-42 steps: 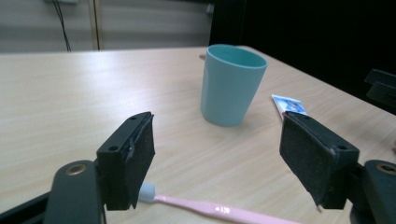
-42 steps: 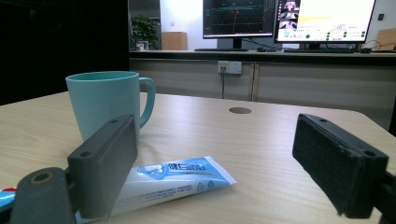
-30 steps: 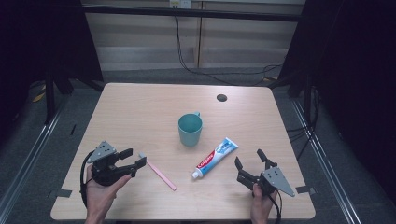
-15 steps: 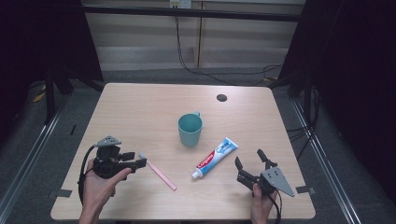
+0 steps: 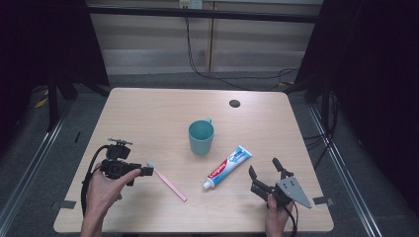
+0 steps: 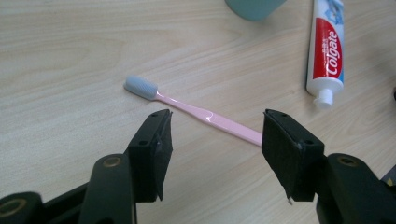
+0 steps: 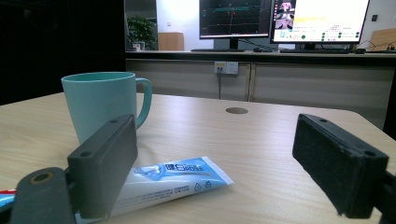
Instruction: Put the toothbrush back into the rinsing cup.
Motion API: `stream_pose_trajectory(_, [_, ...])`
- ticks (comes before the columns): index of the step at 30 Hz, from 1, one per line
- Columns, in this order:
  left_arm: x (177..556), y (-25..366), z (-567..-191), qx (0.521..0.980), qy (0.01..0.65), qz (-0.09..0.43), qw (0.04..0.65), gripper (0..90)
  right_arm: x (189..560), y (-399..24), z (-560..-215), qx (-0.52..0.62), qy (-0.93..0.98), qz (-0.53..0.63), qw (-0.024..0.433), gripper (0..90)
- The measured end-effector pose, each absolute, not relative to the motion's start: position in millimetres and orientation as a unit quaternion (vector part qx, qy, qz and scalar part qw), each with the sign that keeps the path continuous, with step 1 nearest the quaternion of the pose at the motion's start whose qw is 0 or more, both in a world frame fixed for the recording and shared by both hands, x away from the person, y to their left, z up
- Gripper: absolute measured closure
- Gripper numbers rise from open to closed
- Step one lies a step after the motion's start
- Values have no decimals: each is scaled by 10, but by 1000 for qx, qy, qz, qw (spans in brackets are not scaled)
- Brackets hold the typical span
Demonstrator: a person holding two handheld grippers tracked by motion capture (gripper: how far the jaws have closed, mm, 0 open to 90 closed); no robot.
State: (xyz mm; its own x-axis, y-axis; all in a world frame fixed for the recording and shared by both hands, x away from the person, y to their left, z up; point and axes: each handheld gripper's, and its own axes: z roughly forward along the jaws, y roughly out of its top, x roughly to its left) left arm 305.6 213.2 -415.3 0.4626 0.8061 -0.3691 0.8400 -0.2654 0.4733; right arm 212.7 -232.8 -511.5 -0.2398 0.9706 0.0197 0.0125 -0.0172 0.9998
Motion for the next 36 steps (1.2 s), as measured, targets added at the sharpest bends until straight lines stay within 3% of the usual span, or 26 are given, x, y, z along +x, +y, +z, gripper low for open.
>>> stream_pose_trajectory(12, [3287,2008,-4186,789,559,-74,244,405,2127,-2327,-5115,444,554,558,429,133])
stream_pose_trajectory(27, [3481,1705,-4319,787,588,-96,161,427,2126,-2327,-5115,443,554,558,430,134])
stream_pose_trajectory(36, [3526,1615,-4429,785,592,-111,145,415,2126,-2327,-5115,443,554,558,430,134])
